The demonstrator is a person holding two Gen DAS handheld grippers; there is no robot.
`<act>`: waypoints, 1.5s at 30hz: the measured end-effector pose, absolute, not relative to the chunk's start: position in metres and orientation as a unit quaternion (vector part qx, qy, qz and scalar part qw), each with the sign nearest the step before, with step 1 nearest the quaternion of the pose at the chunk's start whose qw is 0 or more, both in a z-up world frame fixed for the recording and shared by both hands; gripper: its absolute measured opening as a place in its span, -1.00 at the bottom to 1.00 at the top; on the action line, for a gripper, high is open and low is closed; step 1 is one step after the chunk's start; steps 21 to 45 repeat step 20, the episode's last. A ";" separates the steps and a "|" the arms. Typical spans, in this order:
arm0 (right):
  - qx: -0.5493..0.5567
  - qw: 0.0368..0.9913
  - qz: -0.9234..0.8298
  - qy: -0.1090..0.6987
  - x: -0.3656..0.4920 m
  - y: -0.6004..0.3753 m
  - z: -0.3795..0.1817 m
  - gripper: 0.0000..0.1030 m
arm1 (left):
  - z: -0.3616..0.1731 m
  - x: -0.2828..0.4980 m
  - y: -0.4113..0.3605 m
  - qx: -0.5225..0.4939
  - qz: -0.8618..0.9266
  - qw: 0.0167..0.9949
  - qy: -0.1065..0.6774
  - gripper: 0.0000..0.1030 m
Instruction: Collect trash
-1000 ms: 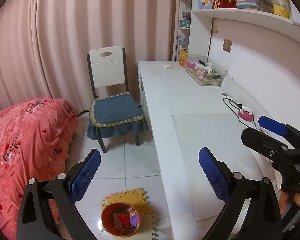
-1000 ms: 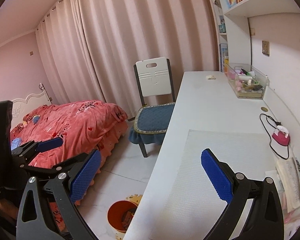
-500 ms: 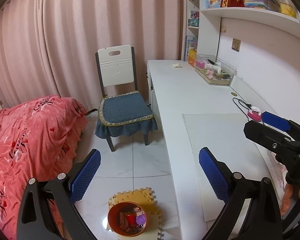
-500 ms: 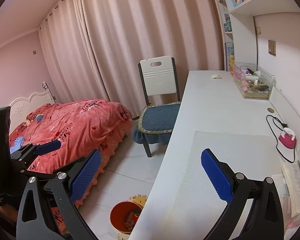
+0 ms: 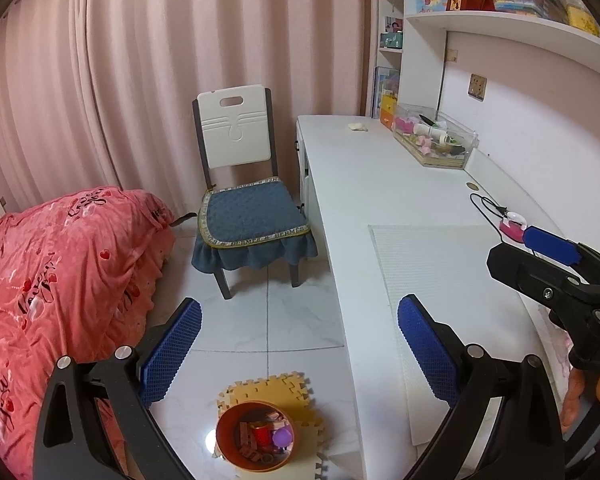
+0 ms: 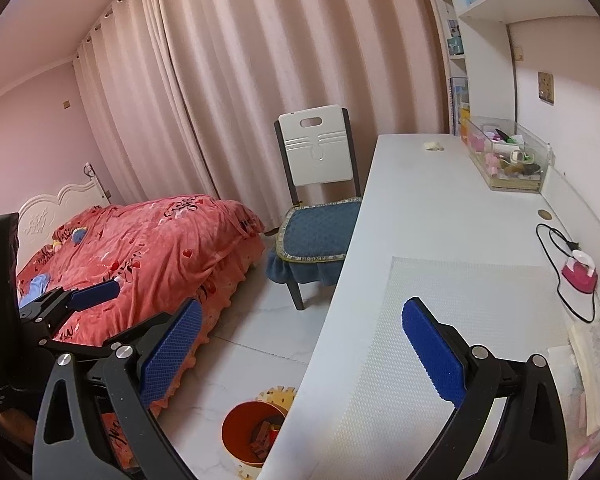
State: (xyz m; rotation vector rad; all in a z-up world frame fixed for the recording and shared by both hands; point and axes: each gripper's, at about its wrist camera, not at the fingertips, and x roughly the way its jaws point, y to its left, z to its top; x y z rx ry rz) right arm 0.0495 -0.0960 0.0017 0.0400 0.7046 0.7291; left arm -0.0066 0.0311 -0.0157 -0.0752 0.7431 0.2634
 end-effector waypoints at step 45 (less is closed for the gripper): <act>0.026 0.872 0.339 0.351 0.053 -0.092 -0.001 0.90 | -0.025 -0.003 0.039 -0.032 0.115 0.918 0.377 0.89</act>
